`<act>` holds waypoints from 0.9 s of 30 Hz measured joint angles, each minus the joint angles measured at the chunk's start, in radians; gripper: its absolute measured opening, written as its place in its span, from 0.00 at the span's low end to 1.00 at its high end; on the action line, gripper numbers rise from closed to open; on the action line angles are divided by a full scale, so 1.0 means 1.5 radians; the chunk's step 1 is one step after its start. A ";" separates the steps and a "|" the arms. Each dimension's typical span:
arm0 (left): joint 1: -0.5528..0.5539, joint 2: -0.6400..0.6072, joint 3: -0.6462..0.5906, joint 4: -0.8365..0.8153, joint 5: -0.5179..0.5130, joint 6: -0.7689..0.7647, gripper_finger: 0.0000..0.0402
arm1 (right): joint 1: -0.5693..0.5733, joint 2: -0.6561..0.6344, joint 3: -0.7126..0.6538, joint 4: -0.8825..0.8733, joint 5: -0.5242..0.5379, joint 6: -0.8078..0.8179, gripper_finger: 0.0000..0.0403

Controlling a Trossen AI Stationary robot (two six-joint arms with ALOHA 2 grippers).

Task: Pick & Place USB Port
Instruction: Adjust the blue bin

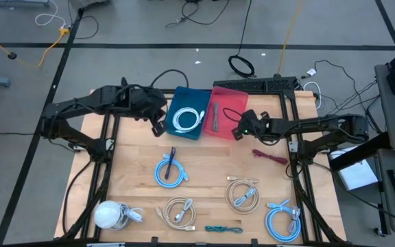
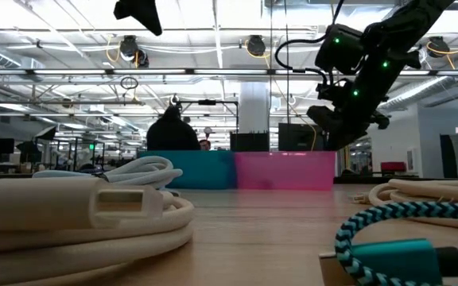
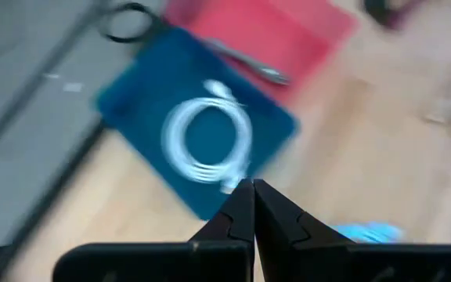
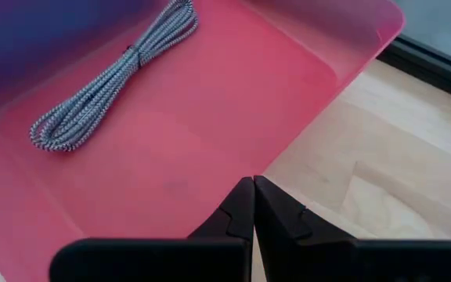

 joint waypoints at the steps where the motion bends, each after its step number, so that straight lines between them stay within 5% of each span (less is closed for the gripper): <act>1: -0.003 0.000 -0.001 0.001 0.035 -0.001 0.00 | 0.008 -0.004 0.006 -0.011 -0.012 0.003 0.00; 8: -0.042 0.004 -0.134 0.083 0.190 0.037 0.00 | 0.123 -0.022 0.104 -0.048 -0.048 -0.011 0.00; 17: -0.008 0.048 -0.420 0.472 0.315 -0.019 0.00 | 0.278 -0.022 0.249 -0.120 -0.021 0.027 0.00; 27: 0.002 0.180 -0.434 0.598 0.300 0.020 0.00 | 0.353 -0.022 0.291 -0.191 0.047 0.095 0.00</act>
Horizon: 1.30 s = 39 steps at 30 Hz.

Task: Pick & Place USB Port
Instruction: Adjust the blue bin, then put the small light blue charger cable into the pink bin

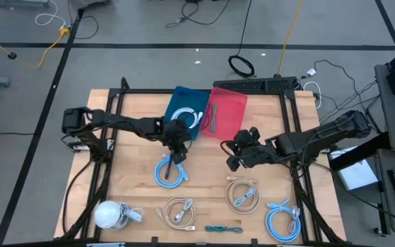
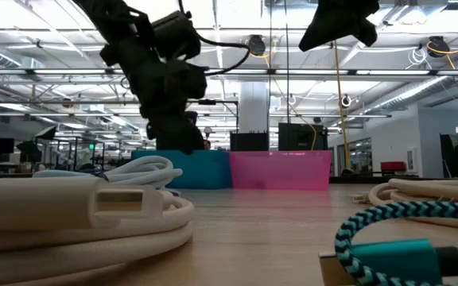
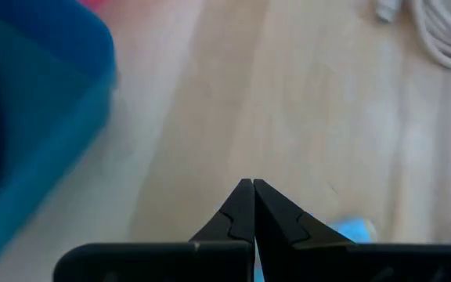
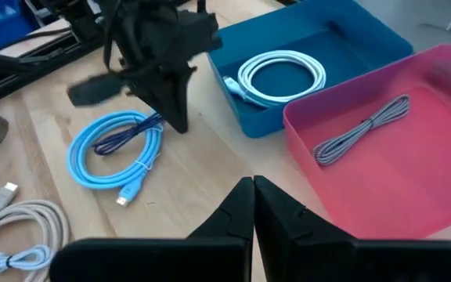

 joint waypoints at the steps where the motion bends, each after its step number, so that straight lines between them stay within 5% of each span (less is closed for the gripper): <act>1: 0.001 0.010 0.000 0.009 -0.011 0.000 0.00 | 0.000 0.000 0.000 0.000 0.001 0.003 0.00; 9: 0.027 0.053 -0.001 0.040 -0.071 0.001 0.00 | 0.000 0.002 0.000 0.006 0.018 0.004 0.00; 30: 0.074 0.051 -0.001 0.095 -0.030 -0.026 0.00 | 0.000 0.002 0.000 0.006 0.020 -0.003 0.00; 39: 0.031 -0.057 -0.001 0.037 -0.012 -0.047 0.00 | 0.000 0.002 0.000 0.028 0.014 -0.028 0.00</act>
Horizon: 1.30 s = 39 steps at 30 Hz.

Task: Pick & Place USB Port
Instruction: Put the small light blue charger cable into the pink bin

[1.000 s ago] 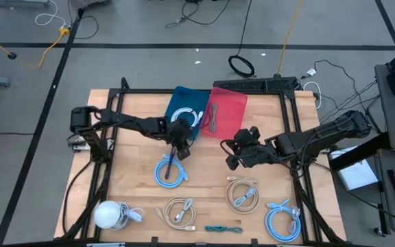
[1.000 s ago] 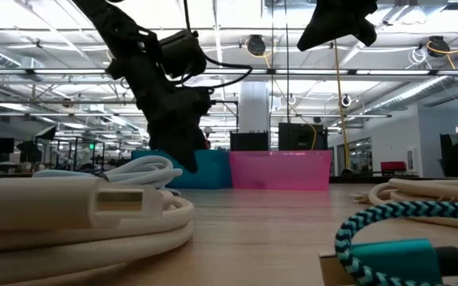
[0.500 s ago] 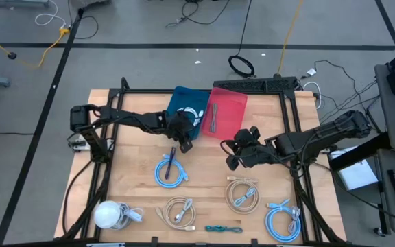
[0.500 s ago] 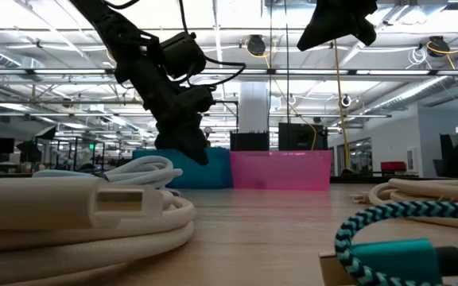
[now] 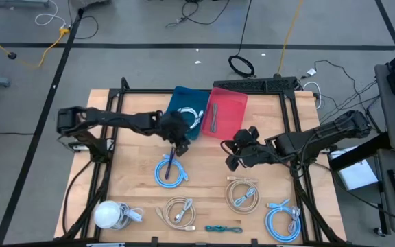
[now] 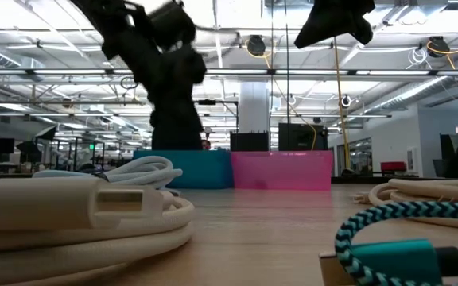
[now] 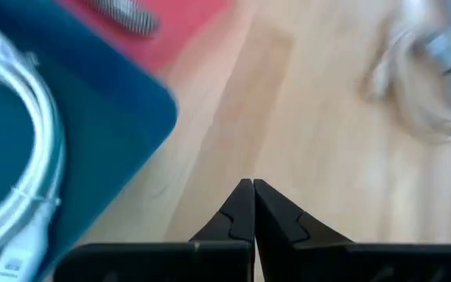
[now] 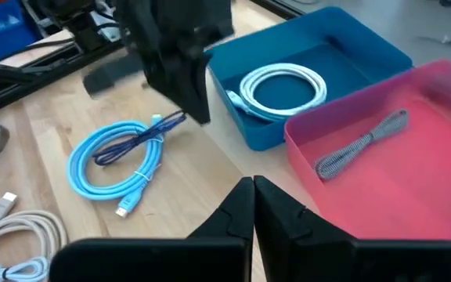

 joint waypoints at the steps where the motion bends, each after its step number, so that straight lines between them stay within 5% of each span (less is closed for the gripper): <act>1: -0.002 -0.020 0.000 -0.002 0.002 -0.006 0.00 | 0.000 0.000 0.000 0.008 -0.006 -0.014 0.00; 5: -0.007 -0.104 0.000 -0.017 0.044 -0.041 0.00 | 0.000 -0.001 0.000 0.064 -0.084 -0.119 0.00; 9: -0.026 -0.192 0.001 -0.032 0.091 -0.091 0.01 | 0.000 -0.010 0.000 0.097 -0.250 -0.175 0.00; 13: -0.088 -0.264 0.001 -0.074 0.052 -0.175 0.01 | 0.025 -0.030 0.000 0.054 -0.385 -0.146 0.00; 21: -0.348 -0.286 0.001 -0.097 -0.253 -0.397 0.01 | 0.202 -0.066 0.000 -0.218 -0.239 -0.031 0.00; 26: -0.487 -0.227 0.001 -0.073 -0.412 -0.528 0.01 | 0.306 -0.062 -0.034 -0.220 -0.226 0.063 0.00; 32: -0.572 -0.137 0.001 -0.042 -0.519 -0.647 0.01 | 0.367 -0.051 -0.158 -0.092 -0.228 0.182 0.00; 39: -0.586 -0.055 0.001 0.062 -0.512 -0.672 0.01 | 0.370 -0.052 -0.278 0.085 -0.226 0.230 0.00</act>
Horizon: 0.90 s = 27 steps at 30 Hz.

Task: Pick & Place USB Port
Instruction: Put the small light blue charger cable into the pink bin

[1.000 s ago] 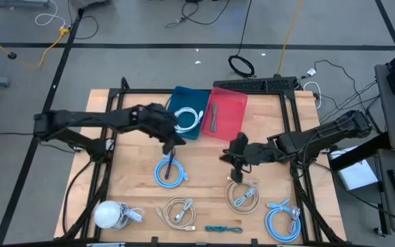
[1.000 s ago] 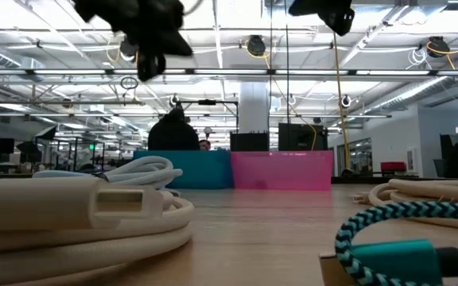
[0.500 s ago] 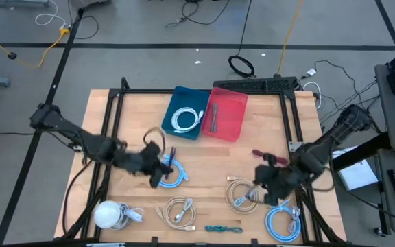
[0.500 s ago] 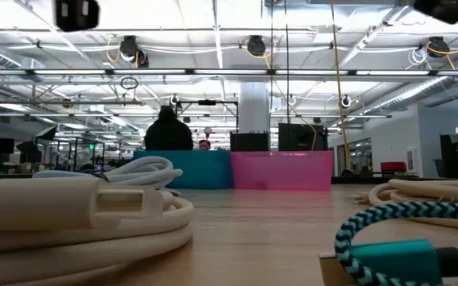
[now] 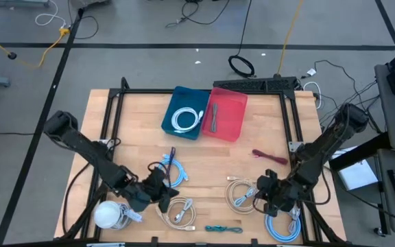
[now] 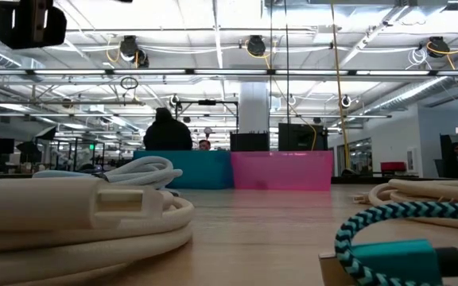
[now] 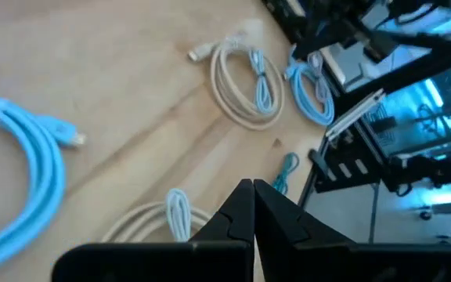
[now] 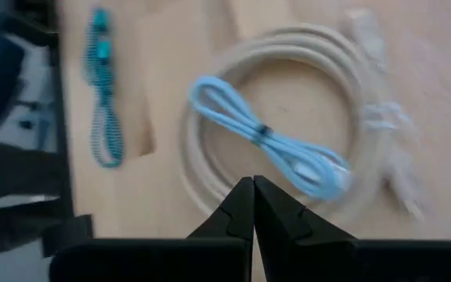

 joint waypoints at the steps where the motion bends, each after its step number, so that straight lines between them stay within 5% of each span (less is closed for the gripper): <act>1: -0.003 0.007 0.000 0.008 0.001 0.000 0.00 | -0.002 0.000 -0.009 0.029 -0.002 -0.038 0.00; 8: -0.005 0.026 0.000 0.051 0.004 -0.007 0.02 | -0.007 0.000 -0.031 0.269 -0.108 -0.450 0.01; 17: -0.009 0.025 0.000 0.053 0.000 -0.008 0.02 | -0.090 0.009 -0.031 0.306 -0.142 -0.530 0.21; 27: -0.009 0.025 0.000 0.053 0.006 -0.013 0.03 | -0.158 0.077 -0.031 0.199 -0.141 -0.626 0.51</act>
